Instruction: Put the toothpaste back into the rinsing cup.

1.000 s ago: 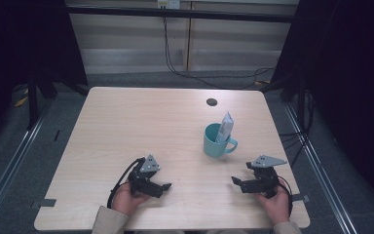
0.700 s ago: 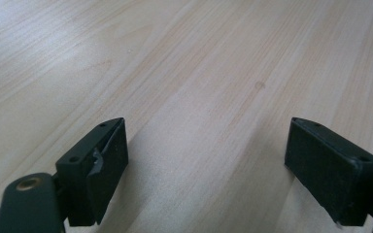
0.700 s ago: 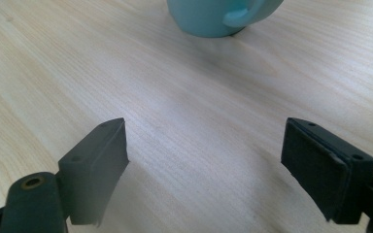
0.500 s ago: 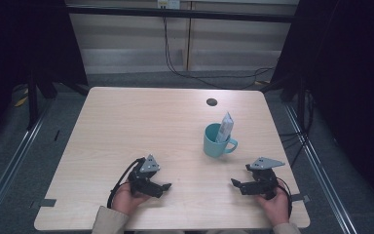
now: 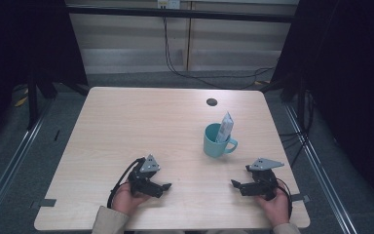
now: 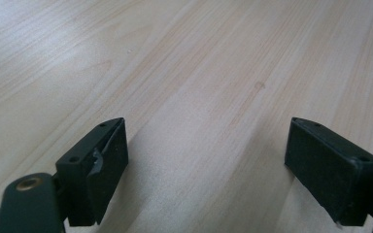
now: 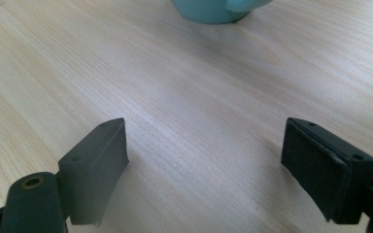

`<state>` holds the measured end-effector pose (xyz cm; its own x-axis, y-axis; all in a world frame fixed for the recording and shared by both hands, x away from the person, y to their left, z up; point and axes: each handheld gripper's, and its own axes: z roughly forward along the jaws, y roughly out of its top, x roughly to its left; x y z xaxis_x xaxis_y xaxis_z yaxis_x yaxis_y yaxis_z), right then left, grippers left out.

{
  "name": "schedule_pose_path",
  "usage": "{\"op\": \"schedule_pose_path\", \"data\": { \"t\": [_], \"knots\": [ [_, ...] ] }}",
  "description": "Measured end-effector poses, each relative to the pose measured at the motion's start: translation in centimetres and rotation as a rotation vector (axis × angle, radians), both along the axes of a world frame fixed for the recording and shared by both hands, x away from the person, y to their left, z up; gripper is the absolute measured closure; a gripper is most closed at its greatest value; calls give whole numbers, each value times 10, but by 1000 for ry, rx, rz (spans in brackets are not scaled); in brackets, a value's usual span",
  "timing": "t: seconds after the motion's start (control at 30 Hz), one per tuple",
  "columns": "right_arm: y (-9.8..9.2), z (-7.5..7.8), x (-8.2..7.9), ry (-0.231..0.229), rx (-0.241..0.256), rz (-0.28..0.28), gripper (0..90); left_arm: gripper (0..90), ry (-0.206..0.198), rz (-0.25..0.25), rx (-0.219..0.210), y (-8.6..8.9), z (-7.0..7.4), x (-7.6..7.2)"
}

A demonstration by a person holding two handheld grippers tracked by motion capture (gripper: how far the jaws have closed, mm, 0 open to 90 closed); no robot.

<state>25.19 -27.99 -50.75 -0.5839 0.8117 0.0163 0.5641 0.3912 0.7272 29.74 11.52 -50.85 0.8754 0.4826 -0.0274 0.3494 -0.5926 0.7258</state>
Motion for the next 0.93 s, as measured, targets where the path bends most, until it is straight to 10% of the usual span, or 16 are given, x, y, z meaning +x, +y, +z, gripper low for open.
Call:
{"op": "schedule_pose_path", "data": {
  "t": [0.93],
  "knots": [
    [-1,-3,-1,7,3,8,146,154,0,0,0,0,0,0]
  ]
}}
